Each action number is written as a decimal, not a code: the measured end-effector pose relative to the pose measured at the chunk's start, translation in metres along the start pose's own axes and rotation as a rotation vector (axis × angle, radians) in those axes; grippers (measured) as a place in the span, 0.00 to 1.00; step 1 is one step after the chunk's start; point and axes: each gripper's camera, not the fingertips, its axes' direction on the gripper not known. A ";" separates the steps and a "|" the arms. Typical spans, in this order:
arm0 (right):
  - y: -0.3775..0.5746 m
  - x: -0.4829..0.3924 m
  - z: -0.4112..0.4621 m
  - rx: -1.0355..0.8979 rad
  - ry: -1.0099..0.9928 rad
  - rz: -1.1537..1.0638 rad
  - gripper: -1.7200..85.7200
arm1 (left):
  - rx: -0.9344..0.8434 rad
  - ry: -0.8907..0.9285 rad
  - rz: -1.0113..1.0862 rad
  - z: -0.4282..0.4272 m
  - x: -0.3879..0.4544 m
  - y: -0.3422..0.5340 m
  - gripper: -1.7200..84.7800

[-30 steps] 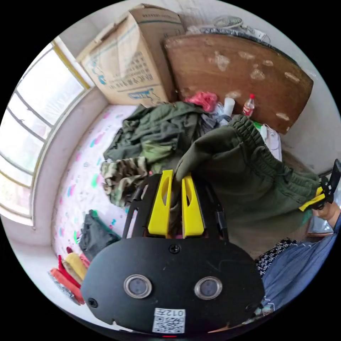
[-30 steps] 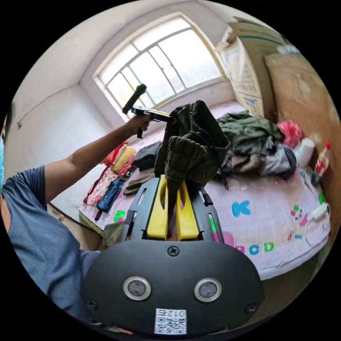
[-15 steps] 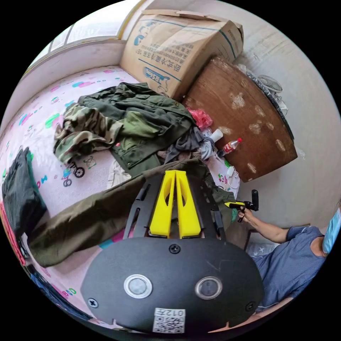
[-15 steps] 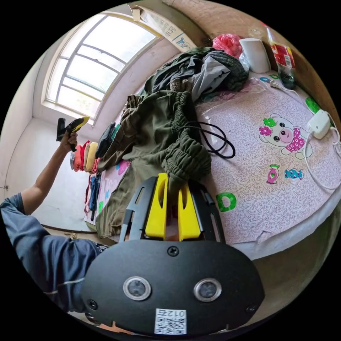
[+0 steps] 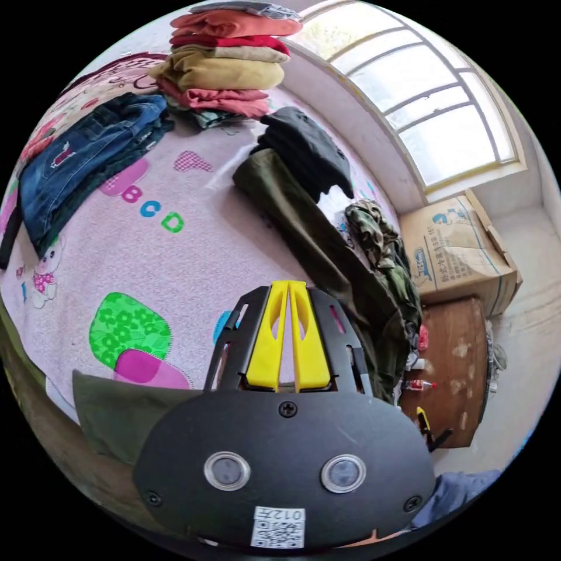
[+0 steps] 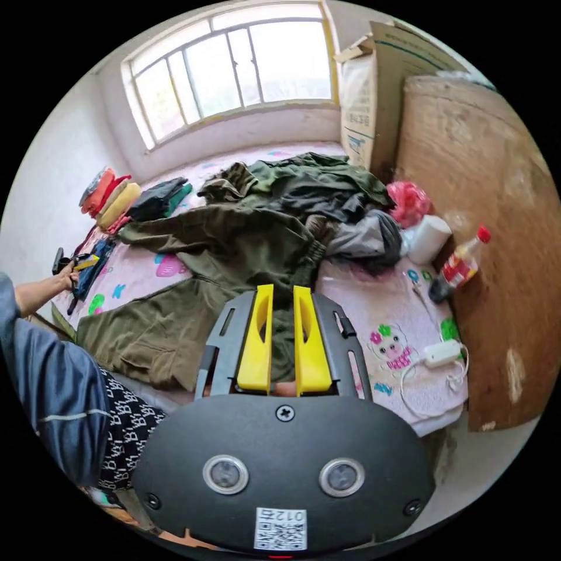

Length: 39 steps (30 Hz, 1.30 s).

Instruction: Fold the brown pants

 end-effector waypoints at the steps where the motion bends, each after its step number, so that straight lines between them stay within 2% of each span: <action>1: -0.015 -0.038 0.013 0.004 -0.028 -0.067 0.09 | 0.000 -0.097 0.024 -0.001 -0.006 -0.013 0.03; 5: -0.047 -0.156 0.061 -0.018 -0.147 -0.212 0.08 | -0.005 -0.282 0.190 -0.001 -0.006 -0.068 0.03; 7: -0.056 -0.233 0.102 -0.080 -0.254 -0.270 0.08 | -0.023 -0.365 0.310 0.006 -0.002 -0.111 0.04; 9: -0.056 -0.291 0.136 -0.150 -0.276 -0.332 0.09 | -0.047 -0.430 0.412 0.015 0.003 -0.144 0.05; 11: -0.053 -0.347 0.169 -0.219 -0.262 -0.418 0.10 | -0.071 -0.500 0.518 0.027 0.008 -0.174 0.06; 13: -0.050 -0.419 0.213 -0.288 -0.160 -0.586 0.12 | -0.094 -0.552 0.644 0.043 0.014 -0.212 0.09; 16: -0.049 -0.491 0.264 -0.340 -0.064 -0.789 0.13 | -0.159 -0.550 0.778 0.065 0.019 -0.253 0.12; 22: -0.051 -0.568 0.351 -0.414 0.011 -0.977 0.14 | -0.312 -0.561 1.005 0.104 0.028 -0.302 0.15; 30: -0.047 -0.620 0.440 -0.460 0.149 -1.074 0.13 | -0.330 -0.520 1.128 0.110 0.060 -0.329 0.07; 35: -0.044 -0.637 0.470 -0.512 0.206 -1.151 0.07 | -0.398 -0.444 1.078 0.074 0.075 -0.344 0.04; 39: -0.058 -0.639 0.428 -0.524 0.052 -1.211 0.05 | -0.453 -0.368 0.986 0.003 0.086 -0.343 0.03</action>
